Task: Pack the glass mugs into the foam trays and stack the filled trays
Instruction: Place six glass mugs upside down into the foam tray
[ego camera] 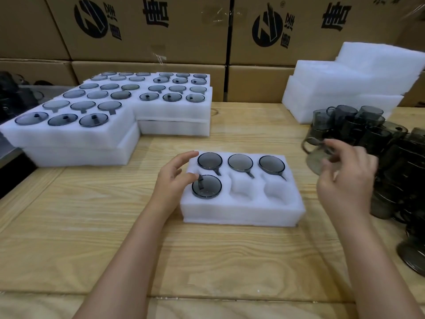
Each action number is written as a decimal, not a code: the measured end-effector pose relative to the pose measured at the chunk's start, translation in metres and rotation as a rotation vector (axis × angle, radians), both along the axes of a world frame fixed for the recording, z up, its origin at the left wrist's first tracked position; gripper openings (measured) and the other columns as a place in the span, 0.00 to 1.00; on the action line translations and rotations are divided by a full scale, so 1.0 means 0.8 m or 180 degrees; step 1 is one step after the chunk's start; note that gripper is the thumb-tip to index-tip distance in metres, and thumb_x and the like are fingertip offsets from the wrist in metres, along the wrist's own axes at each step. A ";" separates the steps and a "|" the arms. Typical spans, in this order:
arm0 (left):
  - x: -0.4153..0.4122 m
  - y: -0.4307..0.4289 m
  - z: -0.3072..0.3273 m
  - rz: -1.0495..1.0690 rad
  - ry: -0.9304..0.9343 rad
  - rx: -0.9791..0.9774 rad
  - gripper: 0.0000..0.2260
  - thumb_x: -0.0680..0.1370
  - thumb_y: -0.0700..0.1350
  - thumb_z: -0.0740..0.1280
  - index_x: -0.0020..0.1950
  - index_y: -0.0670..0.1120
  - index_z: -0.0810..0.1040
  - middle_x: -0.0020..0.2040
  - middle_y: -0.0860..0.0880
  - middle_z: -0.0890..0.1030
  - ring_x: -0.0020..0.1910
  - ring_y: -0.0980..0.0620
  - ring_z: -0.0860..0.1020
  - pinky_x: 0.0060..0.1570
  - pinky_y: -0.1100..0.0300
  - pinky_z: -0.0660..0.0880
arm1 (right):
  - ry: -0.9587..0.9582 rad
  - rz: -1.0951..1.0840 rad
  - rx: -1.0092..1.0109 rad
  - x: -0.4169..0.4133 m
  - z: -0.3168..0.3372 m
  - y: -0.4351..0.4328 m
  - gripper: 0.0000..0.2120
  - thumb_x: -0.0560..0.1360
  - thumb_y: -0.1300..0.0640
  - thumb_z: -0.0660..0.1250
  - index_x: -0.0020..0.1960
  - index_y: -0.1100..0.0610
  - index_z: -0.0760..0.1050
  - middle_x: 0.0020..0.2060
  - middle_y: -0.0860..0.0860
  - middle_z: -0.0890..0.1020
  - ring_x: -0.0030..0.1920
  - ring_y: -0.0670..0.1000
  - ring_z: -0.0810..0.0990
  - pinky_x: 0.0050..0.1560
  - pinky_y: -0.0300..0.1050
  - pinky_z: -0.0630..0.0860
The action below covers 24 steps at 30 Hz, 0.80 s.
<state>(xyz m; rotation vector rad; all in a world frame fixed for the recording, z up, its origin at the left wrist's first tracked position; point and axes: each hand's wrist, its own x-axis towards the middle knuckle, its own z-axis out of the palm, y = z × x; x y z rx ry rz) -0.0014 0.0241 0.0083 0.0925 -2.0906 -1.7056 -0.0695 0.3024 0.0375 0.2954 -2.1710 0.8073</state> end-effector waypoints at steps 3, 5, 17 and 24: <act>0.012 0.011 0.012 0.0260 0.0342 -0.1108 0.21 0.67 0.42 0.66 0.61 0.49 0.77 0.61 0.55 0.78 0.63 0.57 0.73 0.64 0.65 0.65 | 0.0158 0.0774 -0.0012 0.018 -0.001 -0.031 0.14 0.71 0.69 0.63 0.56 0.63 0.75 0.41 0.51 0.72 0.46 0.50 0.65 0.49 0.40 0.61; 0.017 0.027 0.020 0.0249 0.0632 -0.1583 0.21 0.69 0.46 0.66 0.63 0.48 0.76 0.59 0.54 0.78 0.60 0.59 0.72 0.69 0.56 0.62 | 0.0236 0.1165 0.0047 0.030 -0.003 -0.048 0.11 0.71 0.68 0.63 0.53 0.64 0.75 0.41 0.49 0.72 0.46 0.48 0.66 0.50 0.36 0.62; 0.008 0.055 0.020 -0.0484 0.0315 -0.1348 0.19 0.73 0.46 0.71 0.64 0.54 0.73 0.55 0.67 0.76 0.55 0.64 0.76 0.56 0.69 0.70 | -0.0086 0.1867 -0.0027 0.065 -0.007 -0.091 0.09 0.71 0.61 0.68 0.51 0.59 0.79 0.48 0.50 0.76 0.53 0.48 0.68 0.58 0.38 0.65; 0.006 0.048 0.022 -0.0690 0.0284 -0.1074 0.21 0.72 0.42 0.70 0.60 0.61 0.72 0.54 0.64 0.79 0.55 0.60 0.77 0.59 0.63 0.72 | -0.1341 0.2677 -0.0317 0.051 -0.004 -0.071 0.27 0.71 0.60 0.65 0.66 0.39 0.65 0.70 0.41 0.66 0.71 0.38 0.61 0.67 0.38 0.65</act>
